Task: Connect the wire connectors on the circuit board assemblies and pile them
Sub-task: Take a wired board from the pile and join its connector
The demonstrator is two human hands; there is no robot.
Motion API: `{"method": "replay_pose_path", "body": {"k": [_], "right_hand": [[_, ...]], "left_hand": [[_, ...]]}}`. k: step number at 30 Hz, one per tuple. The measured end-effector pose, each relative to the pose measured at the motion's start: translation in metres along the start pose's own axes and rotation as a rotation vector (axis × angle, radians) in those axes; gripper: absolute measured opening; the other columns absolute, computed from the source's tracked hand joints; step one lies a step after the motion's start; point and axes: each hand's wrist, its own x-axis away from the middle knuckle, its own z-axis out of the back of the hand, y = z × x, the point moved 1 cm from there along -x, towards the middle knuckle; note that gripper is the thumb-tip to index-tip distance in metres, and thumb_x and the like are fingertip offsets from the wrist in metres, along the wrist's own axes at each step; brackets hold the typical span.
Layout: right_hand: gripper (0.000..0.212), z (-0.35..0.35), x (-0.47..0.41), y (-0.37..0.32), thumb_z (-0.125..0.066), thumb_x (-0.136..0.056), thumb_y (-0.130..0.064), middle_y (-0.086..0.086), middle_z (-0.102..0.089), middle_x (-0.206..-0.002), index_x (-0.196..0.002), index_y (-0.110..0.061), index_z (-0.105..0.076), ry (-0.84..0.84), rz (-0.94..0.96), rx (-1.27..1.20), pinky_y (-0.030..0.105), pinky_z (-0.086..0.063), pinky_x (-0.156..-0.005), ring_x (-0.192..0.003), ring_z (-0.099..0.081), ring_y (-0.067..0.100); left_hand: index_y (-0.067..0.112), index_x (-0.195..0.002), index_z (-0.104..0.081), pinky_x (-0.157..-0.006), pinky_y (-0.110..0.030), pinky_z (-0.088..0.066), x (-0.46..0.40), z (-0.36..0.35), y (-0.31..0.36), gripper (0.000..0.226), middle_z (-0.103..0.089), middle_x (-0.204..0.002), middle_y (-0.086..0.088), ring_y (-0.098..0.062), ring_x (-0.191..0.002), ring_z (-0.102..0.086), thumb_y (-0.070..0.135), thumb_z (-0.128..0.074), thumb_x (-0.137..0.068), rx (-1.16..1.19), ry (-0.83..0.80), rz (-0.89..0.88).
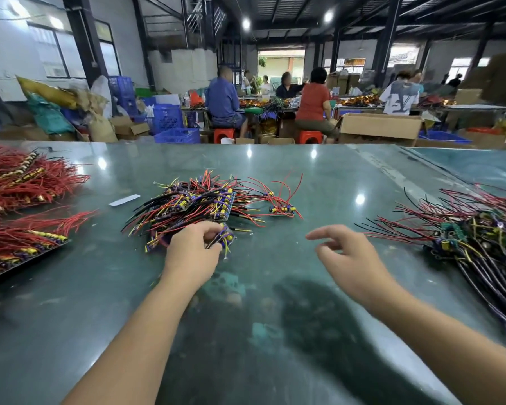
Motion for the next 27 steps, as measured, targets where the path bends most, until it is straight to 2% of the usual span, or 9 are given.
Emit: {"method": "replay_pose_path", "body": {"k": [3,6,9,12,15,17,20,24,27], "right_hand": [[0.024,-0.004,0.032,-0.001,-0.055,-0.091,-0.013,-0.01,-0.064,-0.095,-0.103,-0.032,-0.064,-0.022,-0.082,-0.159,0.01,-0.042,-0.061,-0.068,-0.055,-0.007],[0.026,-0.007,0.041,-0.003,-0.057,-0.093,-0.022,-0.008,-0.063,-0.11,-0.115,-0.036,-0.054,-0.044,-0.137,-0.403,0.027,-0.051,-0.089,-0.094,-0.063,0.007],[0.029,-0.007,0.04,-0.003,-0.059,-0.091,-0.021,-0.001,-0.067,-0.101,-0.119,-0.028,-0.055,-0.13,-0.174,-0.582,0.023,-0.055,-0.077,-0.084,-0.067,0.01],[0.01,-0.007,0.038,0.001,-0.064,-0.088,-0.014,0.004,-0.073,-0.085,-0.095,-0.016,-0.07,-0.141,-0.174,-0.55,0.019,-0.053,-0.067,-0.074,-0.064,0.01],[0.009,-0.007,0.034,0.008,-0.064,-0.087,-0.008,0.006,-0.074,-0.084,-0.092,-0.01,-0.071,-0.061,-0.216,-0.665,0.017,-0.051,-0.067,-0.073,-0.063,0.011],[0.009,-0.006,0.032,0.01,-0.064,-0.087,-0.006,0.01,-0.074,-0.089,-0.094,-0.006,-0.07,0.008,-0.236,-0.782,0.019,-0.053,-0.072,-0.08,-0.066,0.014],[0.01,-0.005,0.031,0.01,-0.063,-0.086,-0.003,0.011,-0.073,-0.092,-0.094,-0.005,-0.068,0.069,-0.19,-0.877,0.024,-0.054,-0.081,-0.088,-0.068,0.019],[0.012,-0.009,0.033,0.006,-0.06,-0.087,0.001,0.01,-0.073,-0.093,-0.096,-0.005,-0.066,0.03,-0.116,-0.851,0.022,-0.054,-0.078,-0.086,-0.067,0.015],[0.014,-0.015,0.036,0.004,-0.059,-0.088,0.002,0.009,-0.073,-0.093,-0.095,-0.007,-0.067,0.005,-0.071,-0.714,0.021,-0.054,-0.076,-0.083,-0.068,0.011]], "left_hand": [[0.036,-0.092,-0.068,-0.075,-0.005,-0.044,0.01,-0.002,0.019,0.036,-0.066,-0.084,0.023,0.011,-0.075,-0.06,0.002,-0.068,-0.079,0.242,-0.068,-0.201],[0.037,-0.096,-0.066,-0.087,-0.016,-0.048,0.028,-0.007,0.034,0.043,-0.069,-0.095,0.014,0.001,-0.092,-0.065,-0.003,-0.068,-0.081,0.417,-0.236,-0.42],[0.021,-0.099,-0.072,-0.086,-0.017,-0.047,0.039,-0.016,0.039,0.032,-0.069,-0.096,0.011,-0.004,-0.094,-0.064,-0.004,-0.067,-0.081,0.364,-0.3,-0.645],[0.014,-0.092,-0.075,-0.089,-0.025,-0.047,0.041,-0.023,0.041,0.02,-0.068,-0.097,0.005,-0.007,-0.095,-0.062,0.0,-0.072,-0.078,0.253,-0.166,-0.745],[0.015,-0.089,-0.075,-0.089,-0.024,-0.043,0.035,-0.023,0.04,0.018,-0.065,-0.098,0.002,-0.012,-0.095,-0.057,0.002,-0.075,-0.076,0.214,0.091,-0.642],[0.019,-0.083,-0.072,-0.073,-0.016,-0.041,0.033,-0.021,0.038,0.02,-0.063,-0.089,0.005,-0.006,-0.078,-0.054,0.0,-0.071,-0.079,0.318,0.138,-0.501],[0.026,-0.076,-0.066,-0.057,-0.017,-0.039,0.034,-0.028,0.036,0.028,-0.065,-0.077,-0.001,-0.007,-0.057,-0.048,-0.002,-0.064,-0.082,0.419,-0.048,-0.236],[0.018,-0.093,-0.066,-0.058,-0.019,-0.049,0.049,-0.046,0.045,0.01,-0.069,-0.083,0.002,-0.004,-0.064,-0.061,0.01,-0.062,-0.089,0.754,-0.516,0.03],[0.012,-0.096,-0.066,-0.063,-0.018,-0.052,0.055,-0.054,0.05,0.009,-0.071,-0.082,0.001,-0.007,-0.067,-0.064,0.012,-0.059,-0.09,0.882,-0.546,0.064]]}}
